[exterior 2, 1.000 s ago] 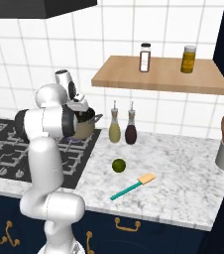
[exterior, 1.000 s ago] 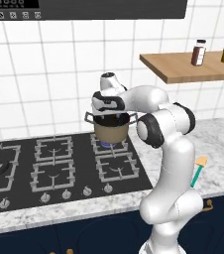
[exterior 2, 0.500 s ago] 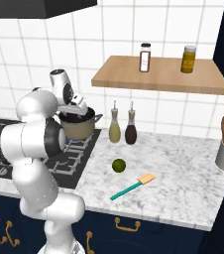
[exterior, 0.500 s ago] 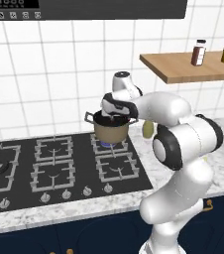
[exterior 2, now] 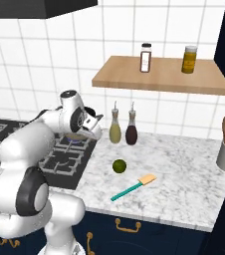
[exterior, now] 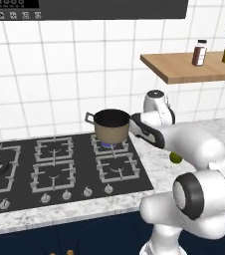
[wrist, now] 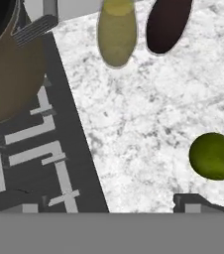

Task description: Put the lime and bell pepper in the pot. Retrieve the spatula and lightly stir the vegetables in the pot.

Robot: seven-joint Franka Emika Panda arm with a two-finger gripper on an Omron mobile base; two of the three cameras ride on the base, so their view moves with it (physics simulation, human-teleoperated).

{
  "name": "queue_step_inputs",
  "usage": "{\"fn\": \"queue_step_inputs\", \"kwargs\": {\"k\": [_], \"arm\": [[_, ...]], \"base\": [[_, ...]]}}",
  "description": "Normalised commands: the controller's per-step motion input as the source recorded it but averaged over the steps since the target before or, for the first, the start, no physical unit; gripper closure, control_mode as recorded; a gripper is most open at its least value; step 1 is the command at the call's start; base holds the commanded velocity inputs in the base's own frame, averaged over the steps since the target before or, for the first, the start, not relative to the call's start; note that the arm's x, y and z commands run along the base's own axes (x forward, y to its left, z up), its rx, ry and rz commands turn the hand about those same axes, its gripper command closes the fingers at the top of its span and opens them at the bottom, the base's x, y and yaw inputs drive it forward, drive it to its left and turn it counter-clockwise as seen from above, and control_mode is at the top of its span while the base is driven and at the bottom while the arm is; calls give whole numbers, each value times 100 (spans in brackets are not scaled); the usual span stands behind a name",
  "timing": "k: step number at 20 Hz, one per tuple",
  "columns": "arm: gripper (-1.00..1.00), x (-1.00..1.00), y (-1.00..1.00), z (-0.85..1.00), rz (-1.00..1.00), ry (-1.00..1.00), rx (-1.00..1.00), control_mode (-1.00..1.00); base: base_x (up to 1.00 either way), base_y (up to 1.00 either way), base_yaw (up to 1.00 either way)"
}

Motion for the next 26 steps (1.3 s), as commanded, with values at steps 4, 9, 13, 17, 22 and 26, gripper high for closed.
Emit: {"fn": "queue_step_inputs", "kwargs": {"k": [4,9,13,17,22,26], "arm": [[-100,-100,-100,-12,-22,0,7,-100],[-100,-37,-96,-15,-13,2,6,-100],[-100,7,-73,-23,0,6,15,-100],[-100,40,-27,-16,3,3,4,-100],[-100,57,0,-22,2,4,1,-100],[-100,27,-7,-28,0,0,0,-100]], "base": [[0,0,0],[0,0,0],[0,0,0],[0,0,0],[0,0,0],[0,0,0]]}}
